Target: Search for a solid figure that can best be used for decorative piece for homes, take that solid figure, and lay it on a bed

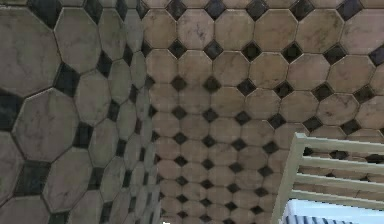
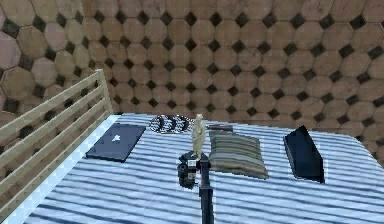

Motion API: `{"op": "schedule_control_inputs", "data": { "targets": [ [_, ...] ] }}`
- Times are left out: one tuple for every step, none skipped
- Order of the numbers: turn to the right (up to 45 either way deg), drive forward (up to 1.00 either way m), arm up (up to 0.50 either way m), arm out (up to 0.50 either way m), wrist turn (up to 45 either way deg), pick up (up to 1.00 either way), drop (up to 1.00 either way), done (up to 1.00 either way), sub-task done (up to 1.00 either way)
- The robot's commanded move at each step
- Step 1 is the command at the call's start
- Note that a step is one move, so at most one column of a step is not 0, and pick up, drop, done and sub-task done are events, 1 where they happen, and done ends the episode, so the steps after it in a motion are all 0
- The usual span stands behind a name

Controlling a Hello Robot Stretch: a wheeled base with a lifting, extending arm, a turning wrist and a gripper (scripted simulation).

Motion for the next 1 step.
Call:
{"op": "schedule_control_inputs", "data": {
  "targets": [
    [0.0, 0.0, 0.0, -0.08, 0.0, 0.0, 0.0, 0.0, 0.0]
  ]
}}
